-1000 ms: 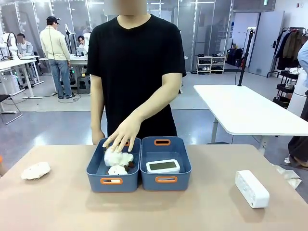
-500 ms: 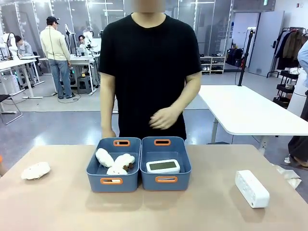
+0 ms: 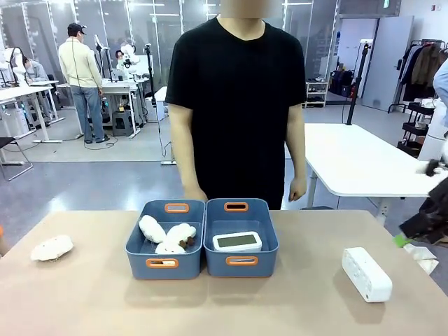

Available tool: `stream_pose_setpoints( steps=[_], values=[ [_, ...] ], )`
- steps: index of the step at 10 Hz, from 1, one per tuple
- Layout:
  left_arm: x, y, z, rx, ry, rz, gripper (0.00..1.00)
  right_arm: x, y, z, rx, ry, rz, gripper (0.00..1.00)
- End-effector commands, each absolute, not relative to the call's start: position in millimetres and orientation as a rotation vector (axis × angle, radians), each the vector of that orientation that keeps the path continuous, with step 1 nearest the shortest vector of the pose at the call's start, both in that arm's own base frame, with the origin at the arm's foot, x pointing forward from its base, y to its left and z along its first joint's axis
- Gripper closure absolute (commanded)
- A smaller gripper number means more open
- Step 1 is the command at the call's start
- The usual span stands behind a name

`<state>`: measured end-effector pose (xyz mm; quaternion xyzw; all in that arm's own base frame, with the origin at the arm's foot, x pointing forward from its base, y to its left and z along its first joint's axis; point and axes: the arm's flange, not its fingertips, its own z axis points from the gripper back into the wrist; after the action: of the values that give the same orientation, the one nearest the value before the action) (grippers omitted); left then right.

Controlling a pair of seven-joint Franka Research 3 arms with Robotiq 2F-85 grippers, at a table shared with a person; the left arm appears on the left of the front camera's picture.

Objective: Sort the digital clocks into the basket.
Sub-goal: Pick up the Digital clock from the table and place it into the empty Plastic storage basket.

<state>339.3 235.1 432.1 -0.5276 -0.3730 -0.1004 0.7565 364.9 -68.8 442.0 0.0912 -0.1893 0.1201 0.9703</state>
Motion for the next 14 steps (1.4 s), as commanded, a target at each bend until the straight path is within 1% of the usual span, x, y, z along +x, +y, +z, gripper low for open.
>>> stream_pose_setpoints(
  steps=[1,2,3,6,7,8,10,11,12,13,14],
  values=[
    [340.1,235.3,436.7,-1.150,-0.807,-0.203,0.00,345.0,-40.3,402.5,0.110,-0.394,0.193,0.00],
    [340.1,235.3,436.7,-1.150,-0.807,-0.203,0.00,330.8,-26.9,399.1,0.130,-0.351,0.219,0.00],
    [340.1,235.3,436.7,-1.150,-0.807,-0.203,0.00,373.4,-55.1,435.2,0.151,-0.374,0.248,0.00],
    [340.1,235.3,436.7,-1.150,-0.807,-0.203,0.00,377.0,-45.1,431.2,0.137,-0.362,0.250,0.00],
    [340.1,235.3,436.7,-1.150,-0.807,-0.203,0.00,382.4,-43.2,421.4,0.205,-0.250,0.354,0.00],
    [340.1,235.3,436.7,-1.150,-0.807,-0.203,0.00,401.2,-32.3,403.1,0.169,-0.231,0.378,0.00],
    [340.1,235.3,436.7,-1.150,-0.807,-0.203,0.00,415.4,-11.3,376.6,0.161,-0.170,0.372,0.00],
    [340.1,235.3,436.7,-1.150,-0.807,-0.203,0.00,424.6,-6.3,365.4,0.143,-0.165,0.386,0.00],
    [340.1,235.3,436.7,-1.150,-0.807,-0.203,0.00,421.2,0.3,356.4,0.129,-0.142,0.365,0.00],
    [340.1,235.3,436.7,-1.150,-0.807,-0.203,0.00,437.3,-4.4,348.4,0.112,-0.140,0.322,0.00],
    [340.1,235.3,436.7,-1.150,-0.807,-0.203,0.00,426.9,1.6,342.5,0.102,-0.103,0.330,0.00]
  ],
)
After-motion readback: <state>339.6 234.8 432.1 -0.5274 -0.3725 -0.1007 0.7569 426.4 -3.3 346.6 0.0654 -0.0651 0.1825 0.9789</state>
